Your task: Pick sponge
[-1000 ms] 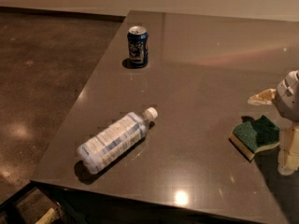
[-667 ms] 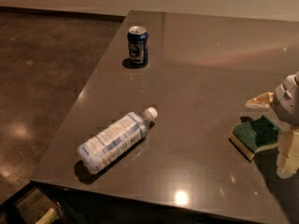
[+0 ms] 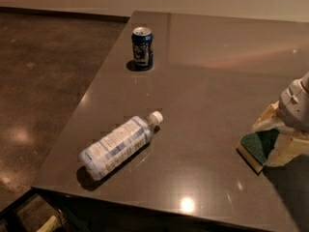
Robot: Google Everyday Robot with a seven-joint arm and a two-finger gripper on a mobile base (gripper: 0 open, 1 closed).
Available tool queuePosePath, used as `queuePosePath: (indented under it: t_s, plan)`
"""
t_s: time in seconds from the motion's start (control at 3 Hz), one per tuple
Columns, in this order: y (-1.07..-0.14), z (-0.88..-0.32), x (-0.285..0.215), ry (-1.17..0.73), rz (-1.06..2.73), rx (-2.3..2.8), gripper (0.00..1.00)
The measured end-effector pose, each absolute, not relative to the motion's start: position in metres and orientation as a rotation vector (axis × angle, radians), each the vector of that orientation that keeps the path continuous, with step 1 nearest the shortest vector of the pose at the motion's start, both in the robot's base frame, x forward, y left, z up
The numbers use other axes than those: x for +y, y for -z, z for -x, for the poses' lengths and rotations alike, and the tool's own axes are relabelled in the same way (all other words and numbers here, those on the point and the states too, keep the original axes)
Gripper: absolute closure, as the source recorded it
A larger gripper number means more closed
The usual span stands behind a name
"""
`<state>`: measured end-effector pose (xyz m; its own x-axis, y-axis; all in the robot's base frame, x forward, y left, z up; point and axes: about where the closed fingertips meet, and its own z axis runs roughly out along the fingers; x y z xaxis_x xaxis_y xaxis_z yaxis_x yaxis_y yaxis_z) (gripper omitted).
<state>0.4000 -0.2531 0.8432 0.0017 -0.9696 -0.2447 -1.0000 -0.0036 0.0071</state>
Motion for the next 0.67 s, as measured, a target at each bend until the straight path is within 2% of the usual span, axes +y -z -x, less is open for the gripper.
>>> queuePosePath:
  t_s: [0.67]
  plan:
    - [-0.864, -0.401, -0.234, -0.283, 2.108, 2.044, 0.88]
